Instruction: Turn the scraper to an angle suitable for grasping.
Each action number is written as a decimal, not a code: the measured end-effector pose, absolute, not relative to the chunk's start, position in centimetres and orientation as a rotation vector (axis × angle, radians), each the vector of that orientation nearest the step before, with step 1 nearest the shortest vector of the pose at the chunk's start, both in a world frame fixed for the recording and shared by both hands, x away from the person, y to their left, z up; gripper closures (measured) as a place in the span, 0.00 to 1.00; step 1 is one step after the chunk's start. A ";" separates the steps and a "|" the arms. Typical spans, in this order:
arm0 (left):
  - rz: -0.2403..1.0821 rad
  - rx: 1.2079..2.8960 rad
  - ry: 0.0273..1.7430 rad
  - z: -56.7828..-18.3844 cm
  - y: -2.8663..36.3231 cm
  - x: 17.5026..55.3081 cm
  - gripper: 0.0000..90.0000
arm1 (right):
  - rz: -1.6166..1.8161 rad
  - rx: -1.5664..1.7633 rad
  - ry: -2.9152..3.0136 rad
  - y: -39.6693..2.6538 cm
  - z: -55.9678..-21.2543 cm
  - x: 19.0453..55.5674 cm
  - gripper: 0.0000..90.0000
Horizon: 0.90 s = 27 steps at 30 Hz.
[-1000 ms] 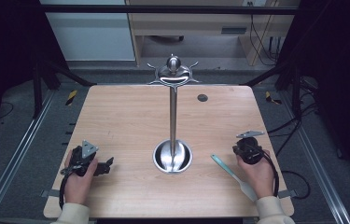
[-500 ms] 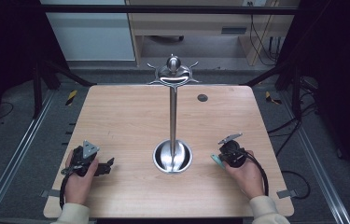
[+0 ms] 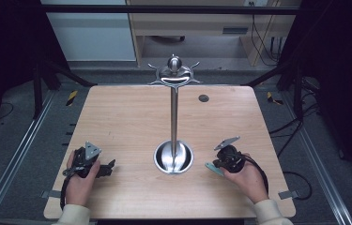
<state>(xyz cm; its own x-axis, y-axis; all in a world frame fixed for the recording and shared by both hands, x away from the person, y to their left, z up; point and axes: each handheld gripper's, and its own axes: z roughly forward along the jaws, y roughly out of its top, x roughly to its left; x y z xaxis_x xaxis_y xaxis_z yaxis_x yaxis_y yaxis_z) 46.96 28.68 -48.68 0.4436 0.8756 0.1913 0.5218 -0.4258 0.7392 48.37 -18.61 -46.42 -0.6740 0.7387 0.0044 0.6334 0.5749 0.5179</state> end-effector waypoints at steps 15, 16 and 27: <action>0.773 2.102 1.163 -48.6 28.7 46.9 0.04 | 0.375 1.017 2.798 -16.3 -45.3 50.5 0.74; 0.772 2.104 1.163 -48.6 28.7 46.9 0.04 | 0.372 1.009 2.811 -16.5 -45.5 50.6 0.74; 0.776 2.123 1.150 -48.7 28.4 46.9 0.04 | 0.336 1.030 2.839 -16.6 -46.4 50.5 0.73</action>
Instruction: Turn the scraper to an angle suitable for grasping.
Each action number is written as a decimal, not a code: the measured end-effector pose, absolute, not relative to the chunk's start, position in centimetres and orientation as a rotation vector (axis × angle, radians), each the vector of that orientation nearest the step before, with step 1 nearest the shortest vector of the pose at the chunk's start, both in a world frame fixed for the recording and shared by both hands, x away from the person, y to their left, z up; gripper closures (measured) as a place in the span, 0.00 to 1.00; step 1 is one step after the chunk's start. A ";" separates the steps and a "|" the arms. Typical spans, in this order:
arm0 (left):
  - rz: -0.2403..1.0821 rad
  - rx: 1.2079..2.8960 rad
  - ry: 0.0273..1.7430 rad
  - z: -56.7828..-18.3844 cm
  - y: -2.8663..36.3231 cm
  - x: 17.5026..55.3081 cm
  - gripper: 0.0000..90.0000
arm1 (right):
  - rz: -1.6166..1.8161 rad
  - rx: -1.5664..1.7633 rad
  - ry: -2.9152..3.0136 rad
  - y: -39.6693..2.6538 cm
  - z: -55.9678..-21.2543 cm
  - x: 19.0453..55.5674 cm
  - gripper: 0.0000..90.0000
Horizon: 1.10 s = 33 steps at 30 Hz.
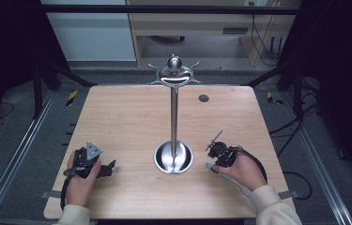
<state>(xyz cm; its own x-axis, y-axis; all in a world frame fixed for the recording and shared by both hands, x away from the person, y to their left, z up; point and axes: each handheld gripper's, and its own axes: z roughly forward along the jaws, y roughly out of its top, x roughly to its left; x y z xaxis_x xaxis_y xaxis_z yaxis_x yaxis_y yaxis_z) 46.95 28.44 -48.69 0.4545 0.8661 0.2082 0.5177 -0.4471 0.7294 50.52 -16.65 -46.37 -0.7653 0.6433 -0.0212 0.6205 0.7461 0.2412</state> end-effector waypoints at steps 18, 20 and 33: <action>0.775 2.118 1.150 -48.7 28.4 47.0 0.04 | 0.301 0.972 2.883 -16.0 -46.6 50.7 0.82; 0.775 2.116 1.151 -48.7 28.4 47.0 0.04 | 0.355 0.998 2.873 -16.3 -46.1 50.6 0.83; 0.774 2.118 1.153 -48.7 28.4 47.0 0.04 | 0.746 1.046 2.736 -19.7 -39.9 49.6 0.83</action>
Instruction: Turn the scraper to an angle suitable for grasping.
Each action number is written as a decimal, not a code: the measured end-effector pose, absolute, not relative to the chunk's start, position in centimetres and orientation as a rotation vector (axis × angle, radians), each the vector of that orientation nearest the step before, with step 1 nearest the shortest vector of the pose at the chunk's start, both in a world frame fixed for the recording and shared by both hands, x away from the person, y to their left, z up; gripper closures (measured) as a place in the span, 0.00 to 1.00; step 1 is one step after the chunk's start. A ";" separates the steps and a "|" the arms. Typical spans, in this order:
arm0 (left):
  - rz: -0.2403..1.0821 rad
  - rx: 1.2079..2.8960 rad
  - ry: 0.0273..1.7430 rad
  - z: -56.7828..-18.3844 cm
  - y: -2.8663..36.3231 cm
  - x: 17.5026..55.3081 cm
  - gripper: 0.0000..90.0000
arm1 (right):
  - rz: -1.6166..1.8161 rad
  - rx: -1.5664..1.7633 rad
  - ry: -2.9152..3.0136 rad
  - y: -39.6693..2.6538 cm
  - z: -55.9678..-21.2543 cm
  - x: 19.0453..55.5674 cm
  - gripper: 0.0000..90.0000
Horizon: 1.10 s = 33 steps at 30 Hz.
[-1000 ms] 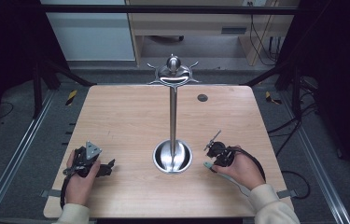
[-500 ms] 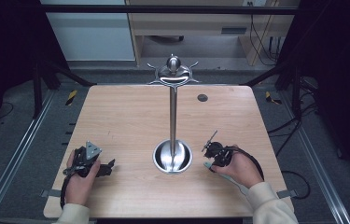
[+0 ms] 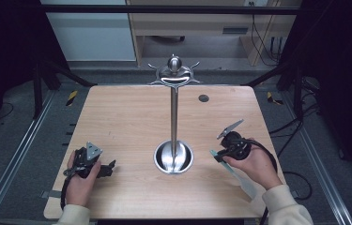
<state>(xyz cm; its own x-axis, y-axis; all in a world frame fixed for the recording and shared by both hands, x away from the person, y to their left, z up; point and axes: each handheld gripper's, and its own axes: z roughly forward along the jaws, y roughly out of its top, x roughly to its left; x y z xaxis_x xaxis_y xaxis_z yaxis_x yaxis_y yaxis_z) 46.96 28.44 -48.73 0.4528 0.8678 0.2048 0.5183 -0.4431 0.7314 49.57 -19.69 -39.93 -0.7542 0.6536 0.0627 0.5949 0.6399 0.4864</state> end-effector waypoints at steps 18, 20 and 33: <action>0.767 2.113 1.168 -48.8 28.7 46.9 0.04 | 1.192 0.976 2.402 -23.3 -32.2 48.1 0.83; 0.767 2.110 1.165 -48.8 28.6 47.0 0.04 | 1.231 0.968 2.375 -23.3 -31.9 47.9 0.83; 0.758 2.109 1.165 -48.9 28.6 47.0 0.04 | 1.303 0.915 2.302 -22.1 -30.8 47.8 0.83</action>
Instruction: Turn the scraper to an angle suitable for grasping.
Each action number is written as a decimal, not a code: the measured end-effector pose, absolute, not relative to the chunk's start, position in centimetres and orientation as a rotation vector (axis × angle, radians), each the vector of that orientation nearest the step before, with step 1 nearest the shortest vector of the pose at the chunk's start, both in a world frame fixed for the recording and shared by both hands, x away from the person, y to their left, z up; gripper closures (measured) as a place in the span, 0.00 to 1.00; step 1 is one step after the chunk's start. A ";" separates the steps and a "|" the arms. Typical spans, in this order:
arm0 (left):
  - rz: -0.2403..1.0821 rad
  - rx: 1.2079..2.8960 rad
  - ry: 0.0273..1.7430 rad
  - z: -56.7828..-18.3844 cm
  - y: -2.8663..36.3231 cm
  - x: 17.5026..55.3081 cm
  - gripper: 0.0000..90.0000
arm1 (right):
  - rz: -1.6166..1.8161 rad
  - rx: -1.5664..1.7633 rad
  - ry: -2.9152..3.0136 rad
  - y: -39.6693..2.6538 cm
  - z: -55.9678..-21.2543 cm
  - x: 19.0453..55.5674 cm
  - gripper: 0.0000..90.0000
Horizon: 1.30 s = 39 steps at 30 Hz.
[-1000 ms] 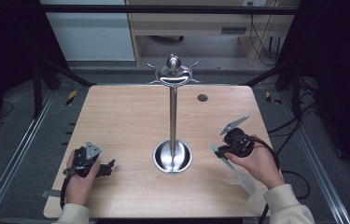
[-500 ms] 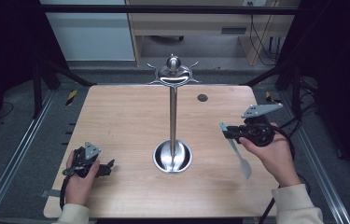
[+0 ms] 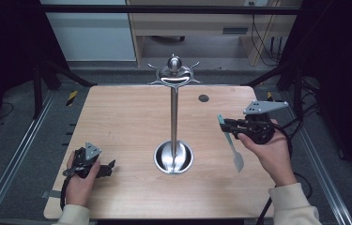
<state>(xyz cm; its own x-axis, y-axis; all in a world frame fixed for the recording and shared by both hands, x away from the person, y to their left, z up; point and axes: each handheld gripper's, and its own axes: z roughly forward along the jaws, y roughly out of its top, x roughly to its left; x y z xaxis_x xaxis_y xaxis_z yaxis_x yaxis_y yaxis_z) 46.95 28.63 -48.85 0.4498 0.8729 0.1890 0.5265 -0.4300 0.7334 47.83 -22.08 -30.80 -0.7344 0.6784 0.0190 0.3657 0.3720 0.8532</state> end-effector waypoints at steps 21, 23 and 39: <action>0.757 2.103 1.164 -48.8 28.7 47.0 0.04 | 1.408 0.898 2.241 -21.6 -29.4 47.5 0.83; 0.756 2.105 1.163 -48.8 28.7 47.0 0.04 | 1.416 0.895 2.239 -21.6 -29.3 47.5 0.83; 0.771 2.074 1.189 -48.5 29.3 46.9 0.04 | 1.489 0.881 2.167 -21.6 -27.2 47.4 0.83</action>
<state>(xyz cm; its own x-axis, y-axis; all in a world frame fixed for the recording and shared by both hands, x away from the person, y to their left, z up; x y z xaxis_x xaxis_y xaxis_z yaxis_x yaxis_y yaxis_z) 46.92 29.35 -48.53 0.4247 0.8874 0.1795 0.5258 -0.4032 0.7490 47.37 -21.58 -27.20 -0.7376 0.6735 0.0480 0.2864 0.2477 0.9255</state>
